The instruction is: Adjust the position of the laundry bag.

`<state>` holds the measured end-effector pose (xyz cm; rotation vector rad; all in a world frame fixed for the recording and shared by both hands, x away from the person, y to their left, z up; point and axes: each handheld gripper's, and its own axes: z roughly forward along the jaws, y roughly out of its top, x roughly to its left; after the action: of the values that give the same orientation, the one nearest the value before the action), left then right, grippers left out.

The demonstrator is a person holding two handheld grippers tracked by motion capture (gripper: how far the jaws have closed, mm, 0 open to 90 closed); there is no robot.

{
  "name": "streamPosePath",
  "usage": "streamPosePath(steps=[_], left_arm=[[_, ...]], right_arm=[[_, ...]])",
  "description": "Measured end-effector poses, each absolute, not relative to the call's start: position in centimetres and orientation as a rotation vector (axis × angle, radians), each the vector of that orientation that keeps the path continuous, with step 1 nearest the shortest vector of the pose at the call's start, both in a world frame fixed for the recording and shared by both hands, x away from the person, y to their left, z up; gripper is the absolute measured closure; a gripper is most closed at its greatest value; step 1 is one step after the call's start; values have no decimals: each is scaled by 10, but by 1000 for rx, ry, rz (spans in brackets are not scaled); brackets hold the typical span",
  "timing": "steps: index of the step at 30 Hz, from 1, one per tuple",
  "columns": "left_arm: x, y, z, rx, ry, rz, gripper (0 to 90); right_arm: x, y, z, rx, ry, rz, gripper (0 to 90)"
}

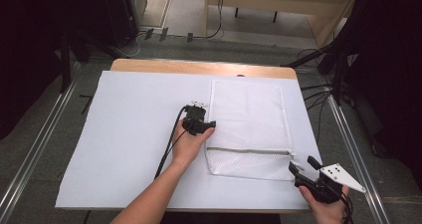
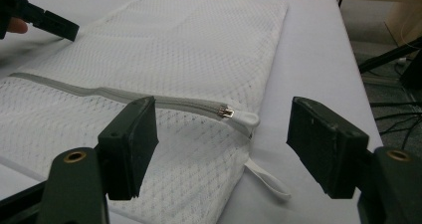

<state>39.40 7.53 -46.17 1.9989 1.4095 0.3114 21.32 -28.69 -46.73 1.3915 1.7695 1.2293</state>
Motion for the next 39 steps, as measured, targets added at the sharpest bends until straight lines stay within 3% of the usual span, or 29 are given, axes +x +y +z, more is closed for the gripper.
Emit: streamPosePath(steps=[5, 10, 15, 23, 39], left_arm=[[391, 64, -462, 2029, 1411, 346, 553], [392, 67, -462, 2066, 1410, 404, 759], [390, 64, -462, 2108, 1338, 420, 897], [390, 80, -458, 2075, 1323, 306, 900], [346, 163, -442, 1965, 1302, 270, 900]], right_arm=[[214, -286, -468, 1391, 1775, 1229, 290], [214, -282, -469, 1389, 1789, 1230, 291], [215, -281, -470, 1392, 1796, 1227, 293], [214, -284, -470, 1390, 1792, 1219, 296], [212, -283, -469, 1387, 1785, 1214, 301]])
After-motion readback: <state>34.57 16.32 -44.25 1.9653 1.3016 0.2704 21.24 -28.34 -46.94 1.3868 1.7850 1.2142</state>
